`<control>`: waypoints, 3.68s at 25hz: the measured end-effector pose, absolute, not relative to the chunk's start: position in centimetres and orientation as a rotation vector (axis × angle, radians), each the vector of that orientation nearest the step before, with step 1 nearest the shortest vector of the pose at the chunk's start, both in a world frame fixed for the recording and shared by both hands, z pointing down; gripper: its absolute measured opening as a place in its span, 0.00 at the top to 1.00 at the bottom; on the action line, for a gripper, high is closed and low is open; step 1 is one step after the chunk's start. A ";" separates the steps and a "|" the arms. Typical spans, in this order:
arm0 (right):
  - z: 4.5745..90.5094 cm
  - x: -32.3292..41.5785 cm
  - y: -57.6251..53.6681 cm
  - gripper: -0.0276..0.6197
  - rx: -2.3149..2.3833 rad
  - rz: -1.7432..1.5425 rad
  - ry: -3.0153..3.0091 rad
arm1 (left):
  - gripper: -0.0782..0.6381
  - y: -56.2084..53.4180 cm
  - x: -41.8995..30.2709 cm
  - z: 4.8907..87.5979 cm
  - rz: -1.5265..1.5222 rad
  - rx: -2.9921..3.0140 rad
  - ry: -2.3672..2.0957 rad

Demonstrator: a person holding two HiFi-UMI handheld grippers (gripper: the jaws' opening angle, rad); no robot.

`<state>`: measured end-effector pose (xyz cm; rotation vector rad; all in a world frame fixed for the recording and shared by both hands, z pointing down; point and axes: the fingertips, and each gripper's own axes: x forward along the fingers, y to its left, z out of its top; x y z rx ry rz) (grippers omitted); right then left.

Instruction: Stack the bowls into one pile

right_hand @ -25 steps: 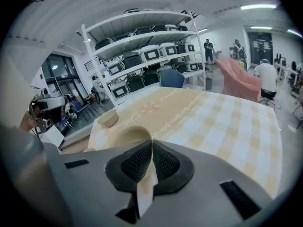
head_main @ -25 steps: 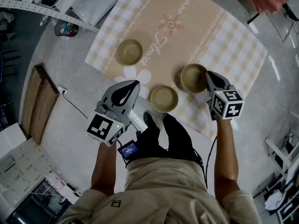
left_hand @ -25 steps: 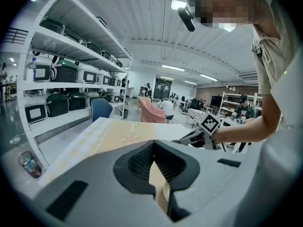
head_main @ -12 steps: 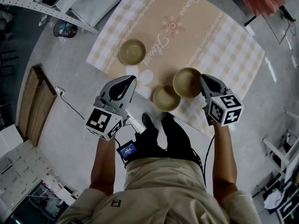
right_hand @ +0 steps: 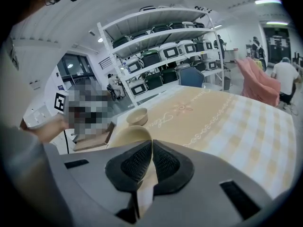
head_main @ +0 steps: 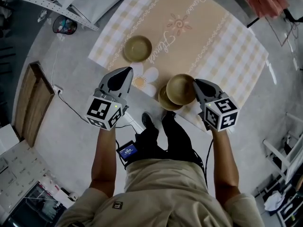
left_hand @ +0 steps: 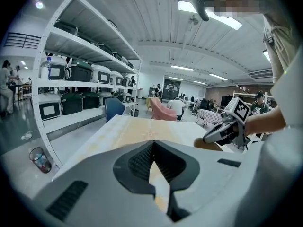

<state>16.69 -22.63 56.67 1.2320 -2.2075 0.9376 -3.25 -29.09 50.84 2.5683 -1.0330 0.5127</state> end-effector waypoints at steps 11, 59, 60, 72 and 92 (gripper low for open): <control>58.4 13.8 -21.1 0.94 1.129 0.901 -2.180 | 0.88 -31.3 -5.7 54.8 0.496 2.507 -1.115; 60.9 11.2 -21.6 0.87 1.005 0.457 -2.094 | 0.80 -38.8 -7.3 64.7 0.529 2.222 -1.287; 60.8 11.2 -21.6 0.87 1.010 0.458 -2.093 | 0.80 -38.8 -7.4 64.9 0.533 2.213 -1.294; 58.6 12.5 -21.6 0.87 1.115 0.475 -2.103 | 0.86 -38.0 -5.0 60.5 0.515 2.297 -1.183; 55.3 16.7 -20.5 0.87 1.307 0.505 -2.081 | 0.86 -32.7 2.7 54.1 0.665 2.516 -0.886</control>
